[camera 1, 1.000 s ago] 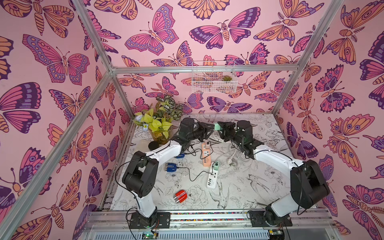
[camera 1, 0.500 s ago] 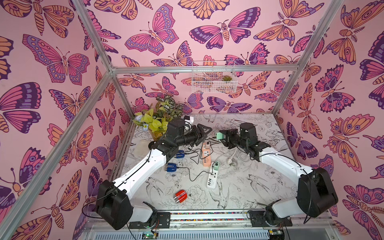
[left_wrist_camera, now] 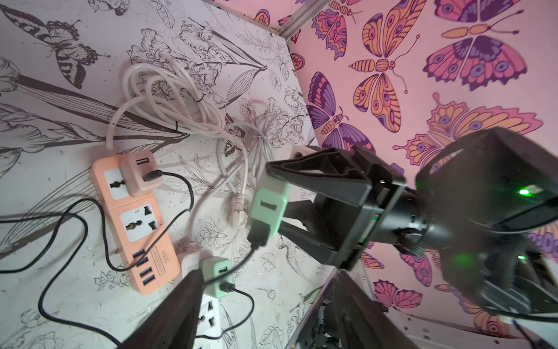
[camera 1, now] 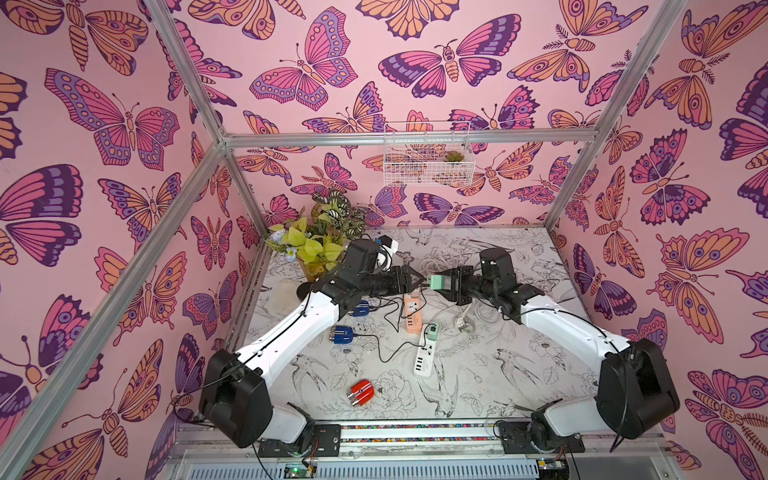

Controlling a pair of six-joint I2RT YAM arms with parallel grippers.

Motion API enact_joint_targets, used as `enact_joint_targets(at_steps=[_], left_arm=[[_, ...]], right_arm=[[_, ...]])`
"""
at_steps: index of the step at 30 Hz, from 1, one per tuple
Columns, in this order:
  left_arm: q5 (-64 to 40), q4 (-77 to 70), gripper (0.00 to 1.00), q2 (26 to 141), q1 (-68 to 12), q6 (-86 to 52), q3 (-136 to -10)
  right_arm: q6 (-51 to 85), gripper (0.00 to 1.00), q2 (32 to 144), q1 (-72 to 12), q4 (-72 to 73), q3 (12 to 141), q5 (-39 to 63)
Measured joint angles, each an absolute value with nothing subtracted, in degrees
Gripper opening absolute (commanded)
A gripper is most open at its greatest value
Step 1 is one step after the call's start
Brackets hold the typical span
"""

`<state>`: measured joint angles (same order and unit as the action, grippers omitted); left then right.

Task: Charge the electric shaver
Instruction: Insert the plug into the socket.

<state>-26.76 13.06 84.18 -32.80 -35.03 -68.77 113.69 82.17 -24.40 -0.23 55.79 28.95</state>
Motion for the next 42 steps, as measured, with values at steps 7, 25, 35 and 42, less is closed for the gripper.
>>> enact_joint_targets(at_steps=[7,25,35,42], left_arm=[[-25.87,10.20,0.70,88.31,-35.16,-30.68,-68.99],[-27.40,4.97,0.06,92.47,-35.81,-30.46,-71.37],[-25.71,8.34,0.00,89.95,-35.68,-34.24,-70.48],[-25.96,18.90,0.00,85.34,-35.79,-37.08,-70.63]], right_arm=[[116.90,0.00,82.04,-24.40,-0.14,55.79,31.40],[120.09,0.02,81.95,-24.38,2.02,55.29,33.06],[112.22,0.77,81.28,-23.59,-2.15,55.48,33.32],[87.83,0.74,78.46,-18.50,-15.62,58.57,32.40]])
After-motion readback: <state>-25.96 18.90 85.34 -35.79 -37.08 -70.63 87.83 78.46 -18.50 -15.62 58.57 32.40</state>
